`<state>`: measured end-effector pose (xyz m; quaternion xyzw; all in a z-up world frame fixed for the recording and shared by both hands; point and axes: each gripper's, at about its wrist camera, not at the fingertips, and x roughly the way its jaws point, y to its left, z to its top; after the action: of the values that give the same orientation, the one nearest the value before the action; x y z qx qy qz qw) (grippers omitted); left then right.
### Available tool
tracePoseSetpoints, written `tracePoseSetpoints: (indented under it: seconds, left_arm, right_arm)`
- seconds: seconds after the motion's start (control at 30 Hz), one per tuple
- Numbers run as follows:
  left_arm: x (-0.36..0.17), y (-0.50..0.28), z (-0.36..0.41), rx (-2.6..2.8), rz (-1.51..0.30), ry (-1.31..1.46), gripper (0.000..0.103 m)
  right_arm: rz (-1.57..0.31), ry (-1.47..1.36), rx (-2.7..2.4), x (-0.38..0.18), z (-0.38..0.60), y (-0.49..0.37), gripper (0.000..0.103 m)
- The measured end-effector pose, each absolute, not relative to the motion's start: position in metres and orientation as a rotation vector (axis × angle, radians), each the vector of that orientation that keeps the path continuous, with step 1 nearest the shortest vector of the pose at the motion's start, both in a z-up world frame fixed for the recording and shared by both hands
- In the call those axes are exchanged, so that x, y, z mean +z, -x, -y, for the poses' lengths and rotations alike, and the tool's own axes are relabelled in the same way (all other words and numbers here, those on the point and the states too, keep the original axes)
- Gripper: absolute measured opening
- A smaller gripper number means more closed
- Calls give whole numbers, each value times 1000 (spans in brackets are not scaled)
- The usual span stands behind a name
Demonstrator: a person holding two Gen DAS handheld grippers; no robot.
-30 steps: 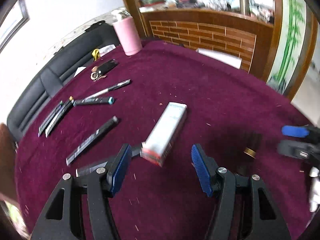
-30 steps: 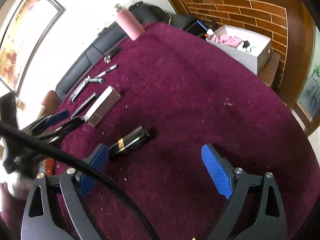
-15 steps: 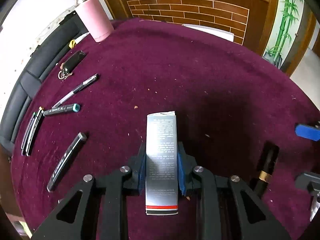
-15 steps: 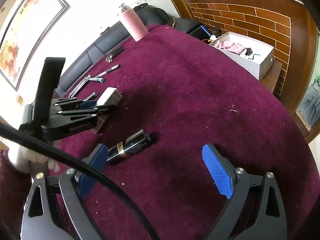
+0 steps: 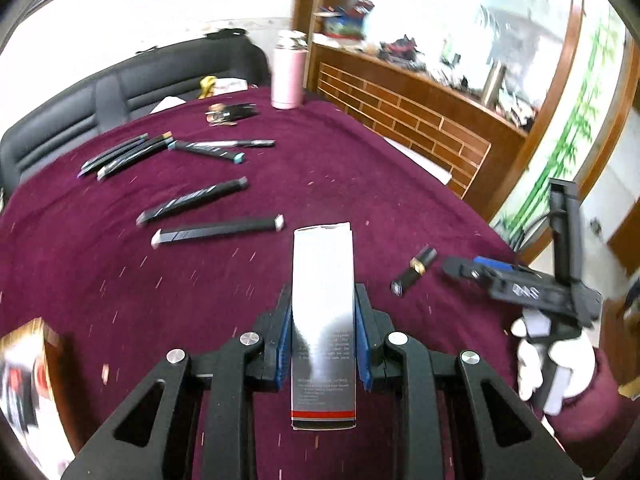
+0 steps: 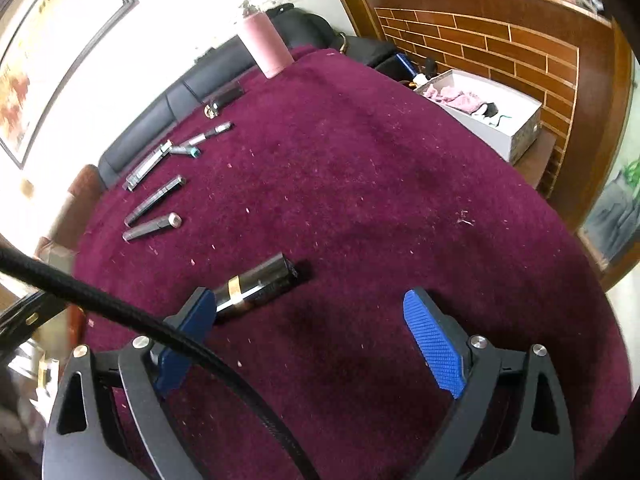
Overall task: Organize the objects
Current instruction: 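Grasp the white box with red end with the left gripper, then grasp the black lipstick tube with the right gripper, then carry the white box and lipstick tube over the tray with both grippers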
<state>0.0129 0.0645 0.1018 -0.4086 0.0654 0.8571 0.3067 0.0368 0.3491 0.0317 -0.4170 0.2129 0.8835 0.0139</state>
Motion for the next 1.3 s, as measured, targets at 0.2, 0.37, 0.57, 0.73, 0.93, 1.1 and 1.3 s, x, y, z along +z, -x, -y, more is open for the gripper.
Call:
tracePoseSetpoints:
  seconds: [0.2, 0.37, 0.57, 0.73, 0.93, 1.1, 1.3]
  left_arm:
    - [88, -31, -10, 2292, 21, 1116, 22]
    - [78, -37, 18, 2301, 158, 1121, 22]
    - [72, -43, 35, 2314, 193, 1102, 22]
    - [63, -43, 45, 2296, 219, 1100, 22]
    - [55, -48, 51, 2286, 236, 1107, 22]
    - [59, -56, 61, 2317, 262, 1109, 22]
    - [67, -74, 79, 2346, 326, 1111, 22]
  right_arm:
    - [-706, 1428, 2740, 38, -322, -33, 92]
    - [-742, 1529, 2594, 29, -322, 8, 53]
    - [-613, 1574, 2478, 31, -306, 41, 51]
    - [-309, 1592, 2465, 31, -276, 42, 33]
    - [-321, 1602, 2501, 34, -286, 29, 15]
    - [-590, 1629, 2594, 36, -290, 12, 15]
    - [-910, 1750, 2793, 43, -239, -3, 15]
